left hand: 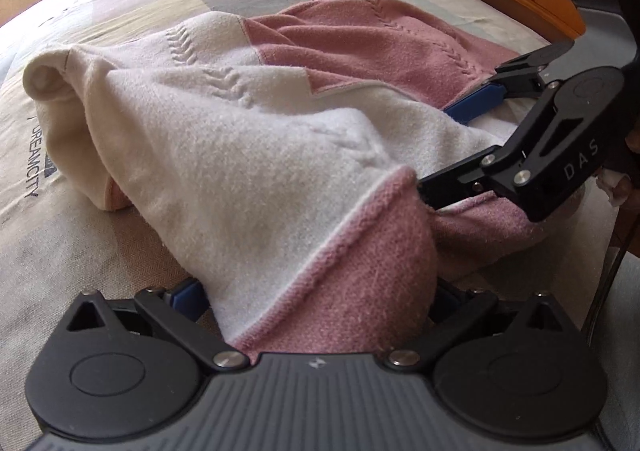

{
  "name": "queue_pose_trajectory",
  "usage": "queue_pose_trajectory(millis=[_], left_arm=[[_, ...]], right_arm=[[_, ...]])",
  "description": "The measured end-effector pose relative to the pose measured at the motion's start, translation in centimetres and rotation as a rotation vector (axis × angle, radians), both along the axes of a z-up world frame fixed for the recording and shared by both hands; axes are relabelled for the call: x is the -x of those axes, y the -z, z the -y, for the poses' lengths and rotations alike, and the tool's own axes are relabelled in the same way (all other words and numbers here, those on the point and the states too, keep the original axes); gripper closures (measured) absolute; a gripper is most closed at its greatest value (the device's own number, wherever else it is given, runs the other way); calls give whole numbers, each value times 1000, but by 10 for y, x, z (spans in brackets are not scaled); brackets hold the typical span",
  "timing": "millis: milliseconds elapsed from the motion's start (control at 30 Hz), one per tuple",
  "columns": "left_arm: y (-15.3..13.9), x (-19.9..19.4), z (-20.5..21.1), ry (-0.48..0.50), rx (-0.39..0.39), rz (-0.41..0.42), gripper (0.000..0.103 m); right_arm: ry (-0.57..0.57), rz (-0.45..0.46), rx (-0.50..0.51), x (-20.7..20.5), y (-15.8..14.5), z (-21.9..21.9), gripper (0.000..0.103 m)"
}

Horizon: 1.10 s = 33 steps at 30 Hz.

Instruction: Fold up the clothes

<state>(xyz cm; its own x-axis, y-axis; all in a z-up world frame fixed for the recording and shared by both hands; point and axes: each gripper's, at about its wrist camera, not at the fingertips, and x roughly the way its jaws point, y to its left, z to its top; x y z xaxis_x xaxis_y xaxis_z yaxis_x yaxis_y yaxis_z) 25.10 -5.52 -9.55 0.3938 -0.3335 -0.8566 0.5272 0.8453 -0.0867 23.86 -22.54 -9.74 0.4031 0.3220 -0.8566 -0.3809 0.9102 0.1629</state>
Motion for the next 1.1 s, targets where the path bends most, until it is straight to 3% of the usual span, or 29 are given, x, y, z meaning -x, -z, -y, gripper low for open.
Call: queue_pose_trajectory(millis=[233, 300, 433, 567, 767, 867, 967, 1100], left_arm=[[-5, -12, 2, 20, -45, -91, 1], [-12, -17, -8, 31, -57, -140, 1], [-41, -15, -51, -36, -94, -146, 3], [-71, -16, -99, -112, -90, -125, 3], [-104, -24, -171, -241, -54, -84, 2], [-108, -25, -203, -280, -54, -77, 2], [-108, -24, -228, -318, -64, -80, 2], [-103, -22, -251, -383, -88, -96, 2]], right_arm=[[37, -77, 48, -13, -1, -9, 0], [45, -127, 73, -23, -3, -14, 0], [128, -229, 86, -36, -25, -16, 0], [184, -226, 91, -35, -62, -33, 0], [178, -158, 151, -44, -88, -110, 0], [180, -98, 199, -53, -88, -153, 0], [203, -40, 289, -66, -69, -198, 0], [218, -74, 405, -75, -28, -233, 0]])
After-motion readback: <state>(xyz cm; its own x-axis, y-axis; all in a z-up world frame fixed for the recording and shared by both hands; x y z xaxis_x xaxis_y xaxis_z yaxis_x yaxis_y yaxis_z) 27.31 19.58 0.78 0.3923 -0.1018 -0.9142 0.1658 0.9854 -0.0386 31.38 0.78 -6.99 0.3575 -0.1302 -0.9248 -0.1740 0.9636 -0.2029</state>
